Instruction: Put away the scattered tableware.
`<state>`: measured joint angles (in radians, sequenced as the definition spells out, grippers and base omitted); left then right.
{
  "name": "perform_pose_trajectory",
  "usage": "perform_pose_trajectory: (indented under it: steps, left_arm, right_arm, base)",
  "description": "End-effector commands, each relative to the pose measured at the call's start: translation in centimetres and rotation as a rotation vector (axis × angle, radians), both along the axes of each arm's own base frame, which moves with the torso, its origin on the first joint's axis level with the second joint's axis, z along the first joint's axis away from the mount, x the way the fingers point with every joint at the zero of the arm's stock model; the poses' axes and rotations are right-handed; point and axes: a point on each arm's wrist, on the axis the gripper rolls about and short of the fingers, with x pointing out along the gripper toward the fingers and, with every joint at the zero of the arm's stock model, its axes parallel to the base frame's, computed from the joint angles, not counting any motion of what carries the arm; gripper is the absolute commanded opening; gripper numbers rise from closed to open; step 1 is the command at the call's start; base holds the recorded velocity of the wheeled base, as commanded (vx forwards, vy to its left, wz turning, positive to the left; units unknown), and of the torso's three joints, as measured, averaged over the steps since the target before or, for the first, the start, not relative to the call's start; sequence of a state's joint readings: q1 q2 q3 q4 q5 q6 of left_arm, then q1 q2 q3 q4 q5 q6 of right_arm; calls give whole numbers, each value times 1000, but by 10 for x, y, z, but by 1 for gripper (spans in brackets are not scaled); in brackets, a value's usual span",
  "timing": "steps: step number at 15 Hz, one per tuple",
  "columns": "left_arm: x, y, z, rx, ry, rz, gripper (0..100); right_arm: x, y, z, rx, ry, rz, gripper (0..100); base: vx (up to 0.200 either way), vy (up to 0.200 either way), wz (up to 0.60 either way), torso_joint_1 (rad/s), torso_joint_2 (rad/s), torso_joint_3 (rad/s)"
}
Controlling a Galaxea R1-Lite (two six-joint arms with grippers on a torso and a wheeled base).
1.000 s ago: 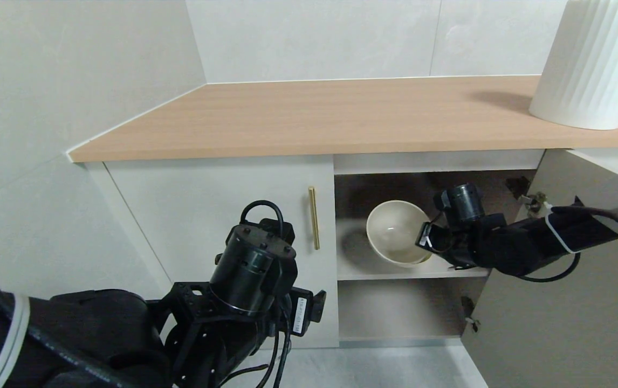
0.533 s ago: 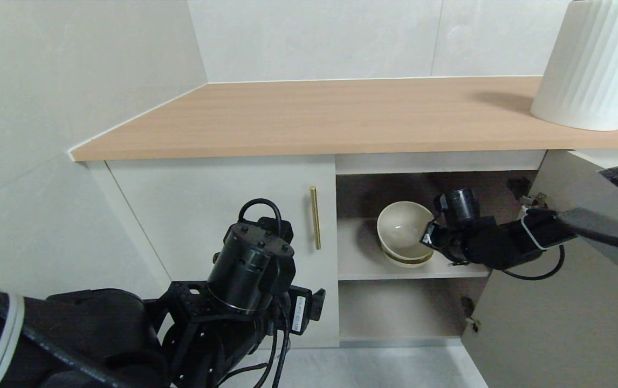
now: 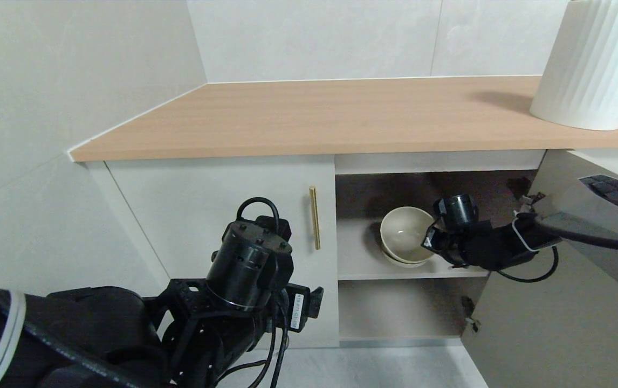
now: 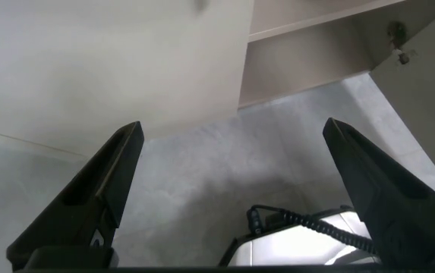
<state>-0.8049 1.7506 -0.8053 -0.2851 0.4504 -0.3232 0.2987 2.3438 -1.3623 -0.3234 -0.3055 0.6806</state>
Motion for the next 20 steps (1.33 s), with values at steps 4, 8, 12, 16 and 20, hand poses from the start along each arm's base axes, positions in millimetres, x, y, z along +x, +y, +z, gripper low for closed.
perform_pose_trajectory:
  steps: [4, 8, 12, 16, 20]
  left_arm:
    - [2, 1, 0, -2, -2, 6, 100]
    - [2, 2, 1, -3, -4, 9, 100]
    - [2, 2, 1, -2, -2, 11, 100]
    - [6, 7, 5, -28, -16, 31, 100]
    - [11, 44, 36, -128, -83, 117, 100]
  right_arm:
    - [4, -2, -6, -7, 6, -11, 0]
    - [4, -2, -7, -8, 6, -9, 100]
    - [2, 0, -4, -3, 6, 2, 100]
    - [-23, 9, 25, 21, -8, 64, 100]
    - [-109, 10, 101, 93, 30, 290, 100]
  base:
    - [0, 0, 0, 0, 0, 0]
    - [0, 0, 0, 0, 0, 0]
    - [0, 0, 0, 0, 0, 0]
    - [0, 0, 0, 0, 0, 0]
    - [0, 0, 0, 0, 0, 0]
